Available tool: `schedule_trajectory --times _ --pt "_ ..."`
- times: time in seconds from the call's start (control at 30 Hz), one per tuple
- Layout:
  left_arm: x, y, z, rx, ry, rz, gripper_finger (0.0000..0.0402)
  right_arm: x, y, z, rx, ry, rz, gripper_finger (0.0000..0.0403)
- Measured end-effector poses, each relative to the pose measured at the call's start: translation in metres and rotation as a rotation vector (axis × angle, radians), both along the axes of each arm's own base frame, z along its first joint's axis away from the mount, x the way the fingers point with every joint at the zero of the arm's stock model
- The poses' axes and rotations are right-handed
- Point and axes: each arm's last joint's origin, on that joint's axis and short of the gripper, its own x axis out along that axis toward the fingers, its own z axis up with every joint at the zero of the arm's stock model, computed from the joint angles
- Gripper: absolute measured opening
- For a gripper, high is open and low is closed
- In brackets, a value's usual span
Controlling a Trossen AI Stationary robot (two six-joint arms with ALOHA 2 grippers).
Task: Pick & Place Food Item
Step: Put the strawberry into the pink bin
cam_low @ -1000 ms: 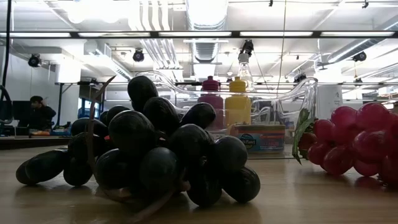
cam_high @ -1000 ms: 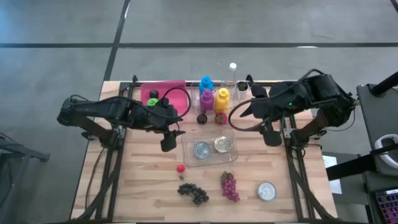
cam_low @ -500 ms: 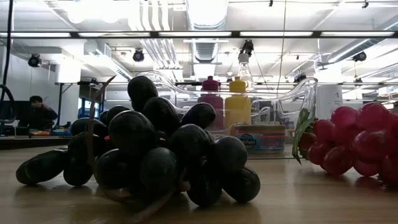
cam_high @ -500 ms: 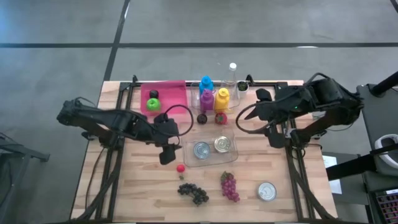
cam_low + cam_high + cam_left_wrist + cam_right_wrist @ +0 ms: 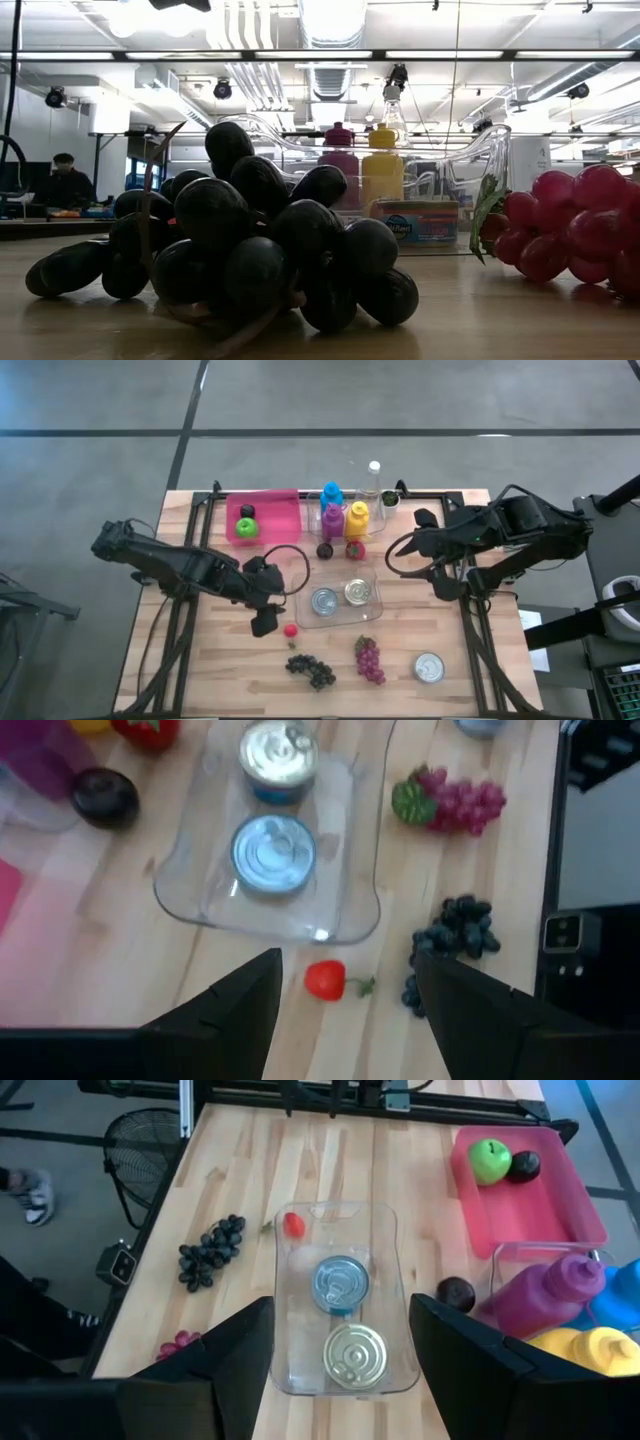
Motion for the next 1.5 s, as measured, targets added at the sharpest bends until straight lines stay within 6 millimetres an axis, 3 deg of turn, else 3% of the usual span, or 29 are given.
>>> schedule_trajectory --times 0.13,0.4,0.8,0.93,1.1,1.5 --pt "-0.001 -0.008 -0.019 -0.002 0.022 -0.028 0.0240 -0.001 0.000 -0.004 -0.001 -0.001 0.001 0.0236" --pt "0.002 -0.030 -0.076 -0.037 -0.048 -0.192 0.0249 -0.001 0.000 -0.005 -0.007 -0.008 0.007 0.0240" --pt "-0.012 -0.025 -0.145 -0.038 -0.052 -0.202 0.0257 -0.001 0.000 -0.005 -0.007 -0.006 0.007 0.0236" --pt "-0.012 -0.025 -0.152 -0.057 -0.100 -0.218 0.0252 -0.001 0.000 -0.005 -0.006 -0.005 0.006 0.0240" --pt "-0.011 -0.033 -0.149 -0.034 -0.130 -0.414 0.0244 -0.001 0.000 -0.005 -0.004 -0.005 0.004 0.0235" --pt "0.019 -0.048 -0.167 0.182 -0.031 -0.723 0.0235 0.001 0.000 -0.003 0.007 -0.034 0.000 0.0239"
